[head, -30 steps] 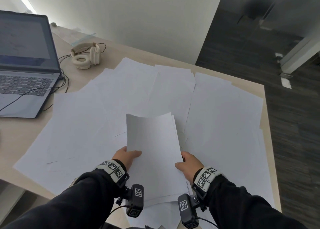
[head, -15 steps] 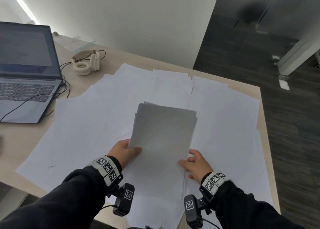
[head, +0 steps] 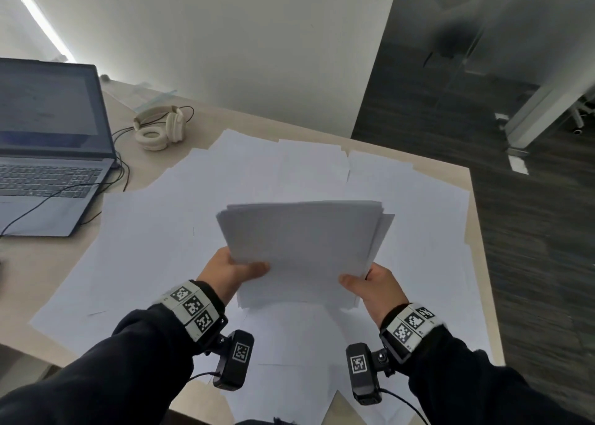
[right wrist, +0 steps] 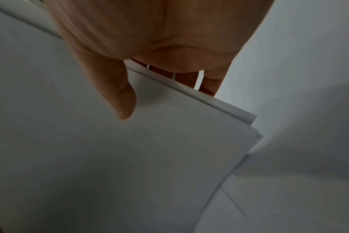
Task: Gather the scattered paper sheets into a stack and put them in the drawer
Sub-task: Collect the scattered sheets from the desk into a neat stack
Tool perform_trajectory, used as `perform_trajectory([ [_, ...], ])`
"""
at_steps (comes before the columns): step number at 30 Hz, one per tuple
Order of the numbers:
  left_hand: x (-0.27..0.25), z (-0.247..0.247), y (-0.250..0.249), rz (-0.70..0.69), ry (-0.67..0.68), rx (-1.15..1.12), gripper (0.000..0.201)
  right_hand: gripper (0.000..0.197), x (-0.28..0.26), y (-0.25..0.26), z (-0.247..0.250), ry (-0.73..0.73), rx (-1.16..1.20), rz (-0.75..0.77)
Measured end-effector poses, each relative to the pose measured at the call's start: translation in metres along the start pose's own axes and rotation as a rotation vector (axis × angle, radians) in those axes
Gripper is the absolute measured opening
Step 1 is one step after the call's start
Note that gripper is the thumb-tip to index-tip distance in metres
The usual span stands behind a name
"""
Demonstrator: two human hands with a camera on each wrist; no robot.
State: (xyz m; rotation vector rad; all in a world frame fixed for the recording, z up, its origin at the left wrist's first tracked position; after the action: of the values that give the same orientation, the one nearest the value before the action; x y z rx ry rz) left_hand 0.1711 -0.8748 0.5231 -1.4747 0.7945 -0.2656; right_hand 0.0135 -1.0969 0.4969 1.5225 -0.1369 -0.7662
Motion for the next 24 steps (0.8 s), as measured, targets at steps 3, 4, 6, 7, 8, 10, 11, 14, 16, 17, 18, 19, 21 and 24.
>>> perform_trajectory([
  [3,-0.007,-0.004,0.019,0.042,0.034,0.033,0.052,0.022,-0.005,-0.015,-0.001,0.04,-0.02,-0.049],
  [4,-0.008,-0.006,0.025,0.054,0.036,0.033,0.053,0.023,-0.006,-0.019,-0.002,0.055,-0.034,-0.058],
  [6,-0.007,-0.008,0.03,0.071,0.032,0.032,0.052,0.022,-0.007,-0.022,-0.003,0.077,-0.069,-0.067],
  [7,-0.007,-0.01,0.029,0.069,0.032,0.029,0.051,0.021,-0.008,-0.021,-0.004,0.074,-0.082,-0.065],
  [8,-0.007,-0.012,0.029,0.063,0.036,0.026,0.051,0.019,-0.008,-0.021,-0.003,0.056,-0.084,-0.061],
  [10,-0.005,-0.016,0.029,0.062,0.048,0.03,0.051,0.017,-0.01,-0.02,-0.003,0.006,-0.07,-0.059],
  [11,-0.004,-0.016,0.031,0.072,0.048,0.038,0.052,0.017,-0.011,-0.02,-0.003,-0.006,-0.066,-0.067],
  [14,-0.004,-0.017,0.042,0.132,0.064,0.134,0.048,0.019,-0.016,-0.029,-0.005,0.038,-0.108,-0.096],
  [16,-0.005,-0.018,0.048,0.161,0.096,0.242,0.04,0.019,-0.019,-0.034,-0.004,0.055,-0.21,-0.114],
  [17,-0.005,-0.019,0.05,0.167,0.108,0.285,0.038,0.019,-0.02,-0.035,-0.002,0.047,-0.254,-0.12],
  [18,-0.004,-0.019,0.052,0.168,0.111,0.321,0.037,0.019,-0.021,-0.036,0.0,0.032,-0.276,-0.123],
  [19,-0.003,-0.019,0.053,0.173,0.112,0.36,0.035,0.019,-0.022,-0.036,0.002,0.021,-0.289,-0.123],
  [21,0.0,-0.018,0.056,0.181,0.103,0.442,0.03,0.018,-0.023,-0.038,0.005,0.016,-0.327,-0.129],
  [24,0.003,-0.017,0.062,0.193,0.1,0.573,0.021,0.017,-0.025,-0.043,0.008,0.034,-0.435,-0.15],
])
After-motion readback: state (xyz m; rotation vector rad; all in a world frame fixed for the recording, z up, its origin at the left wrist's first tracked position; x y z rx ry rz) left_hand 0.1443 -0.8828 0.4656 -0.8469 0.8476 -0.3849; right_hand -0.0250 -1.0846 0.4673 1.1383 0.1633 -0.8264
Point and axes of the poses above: each hand's wrist, its own x-axis towards the middle knuckle, its own z-axis out of the back of the hand, y = z × x, the point moved 5 cm from there along x, towards the middle knuckle, and after that the axes turned 2 degrees about y, right-handed, at the moved point
